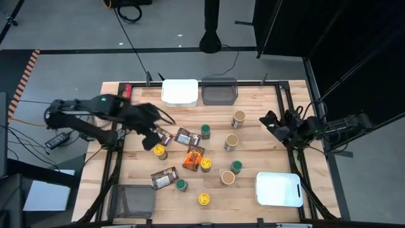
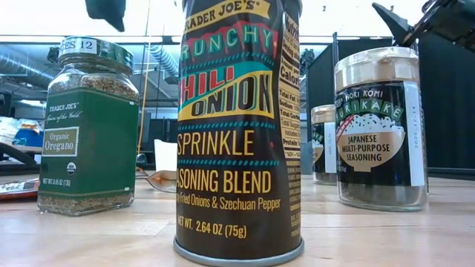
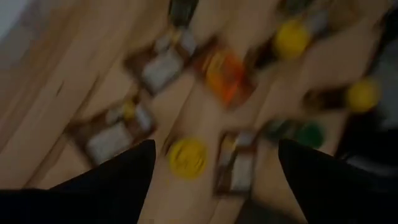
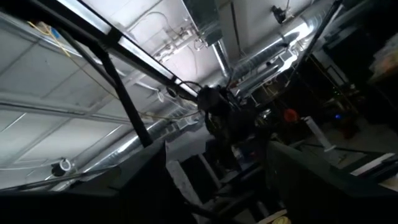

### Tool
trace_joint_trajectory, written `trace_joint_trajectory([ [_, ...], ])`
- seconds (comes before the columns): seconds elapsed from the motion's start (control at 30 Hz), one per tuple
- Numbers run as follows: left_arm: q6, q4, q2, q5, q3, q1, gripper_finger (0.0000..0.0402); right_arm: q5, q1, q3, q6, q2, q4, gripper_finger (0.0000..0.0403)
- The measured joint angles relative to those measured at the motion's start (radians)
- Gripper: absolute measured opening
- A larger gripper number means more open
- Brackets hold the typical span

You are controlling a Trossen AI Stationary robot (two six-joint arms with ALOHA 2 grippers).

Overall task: Sort spices by type
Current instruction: Put the yellow seasoning bottle into the bottom black bin

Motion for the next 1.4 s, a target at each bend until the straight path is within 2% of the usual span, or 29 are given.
trace_joint_trajectory([
  [0.1,0.036,-0.090,0.099,-0.013,0.036,-0.037,0.0346,-0.009,0.001,0.000,0.015,0.000,-0.001,0.0287],
  [0.2,0.074,-0.090,0.168,-0.064,0.032,-0.084,0.0346,-0.003,0.000,0.000,0.005,0.000,-0.022,0.0287],
  [0.33,0.094,-0.090,0.196,-0.194,-0.013,-0.155,0.0346,0.005,-0.001,0.000,0.013,0.001,-0.085,0.0287],
  [0.4,0.071,-0.105,0.178,-0.227,-0.037,-0.187,0.0346,0.005,-0.001,0.000,0.015,0.002,-0.119,0.0287],
  [0.53,-0.010,-0.086,0.075,-0.230,-0.083,-0.249,0.0346,-0.002,0.000,0.000,0.015,0.003,-0.164,0.0287],
  [0.73,-0.031,0.135,-0.038,-0.234,-0.241,-0.271,0.0346,-0.003,0.000,0.000,0.015,0.008,-0.188,0.0287],
  [0.93,0.043,0.220,-0.020,-0.213,-0.368,-0.258,0.0346,-0.002,0.000,0.000,0.038,0.009,-0.186,0.0287],
  [1.4,0.072,0.391,-0.012,-0.206,-0.525,-0.250,0.0346,-0.002,0.000,0.000,0.059,0.011,-0.197,0.0287],
])
